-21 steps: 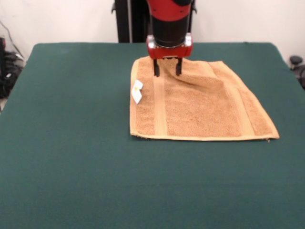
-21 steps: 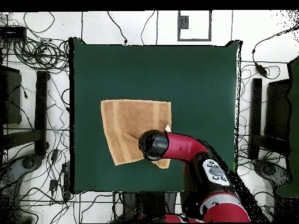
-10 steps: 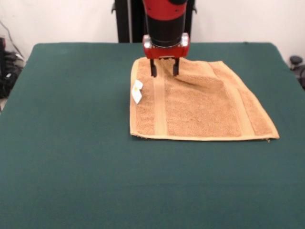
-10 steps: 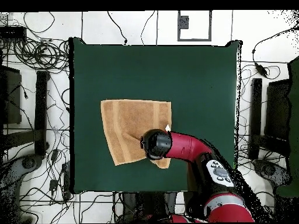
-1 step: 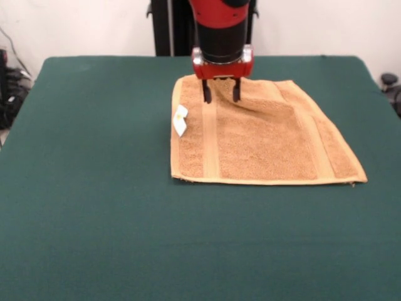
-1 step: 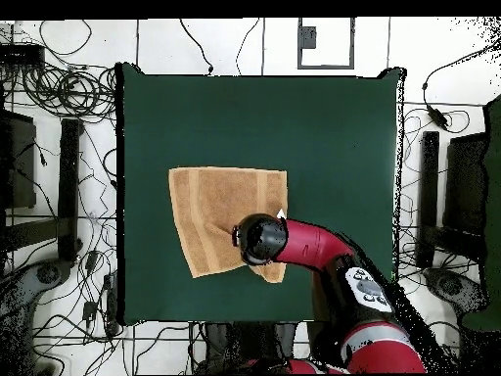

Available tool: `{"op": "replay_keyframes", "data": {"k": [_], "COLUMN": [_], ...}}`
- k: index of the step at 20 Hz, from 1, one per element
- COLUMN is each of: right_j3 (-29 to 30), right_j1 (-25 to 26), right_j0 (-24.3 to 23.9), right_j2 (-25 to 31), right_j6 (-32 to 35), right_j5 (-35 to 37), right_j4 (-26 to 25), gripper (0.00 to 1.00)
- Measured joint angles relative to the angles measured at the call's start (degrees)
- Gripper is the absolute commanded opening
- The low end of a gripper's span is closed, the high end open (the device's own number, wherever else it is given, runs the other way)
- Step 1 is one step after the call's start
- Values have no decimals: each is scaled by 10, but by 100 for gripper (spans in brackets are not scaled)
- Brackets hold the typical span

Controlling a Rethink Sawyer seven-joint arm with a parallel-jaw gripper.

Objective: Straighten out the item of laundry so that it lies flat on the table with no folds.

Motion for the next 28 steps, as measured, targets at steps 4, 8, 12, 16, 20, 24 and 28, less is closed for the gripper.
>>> {"op": "replay_keyframes", "data": {"k": [4, 8, 12, 16, 20, 24, 28], "right_j3": [-1, -10, -23, -37, -42, -44, -45], "right_j1": [3, 16, 37, 57, 57, 57, 58], "right_j0": [-4, -16, -25, -30, -29, -28, -27], "right_j2": [9, 25, 34, 42, 42, 43, 43], "right_j6": [0, 0, 0, 0, 0, 0, 0], "right_j5": [0, 3, 4, 10, 24, 27, 27], "right_j4": [2, 2, 2, 2, 2, 4, 5], "gripper": [100, 100, 100, 100, 100, 100, 100]}}
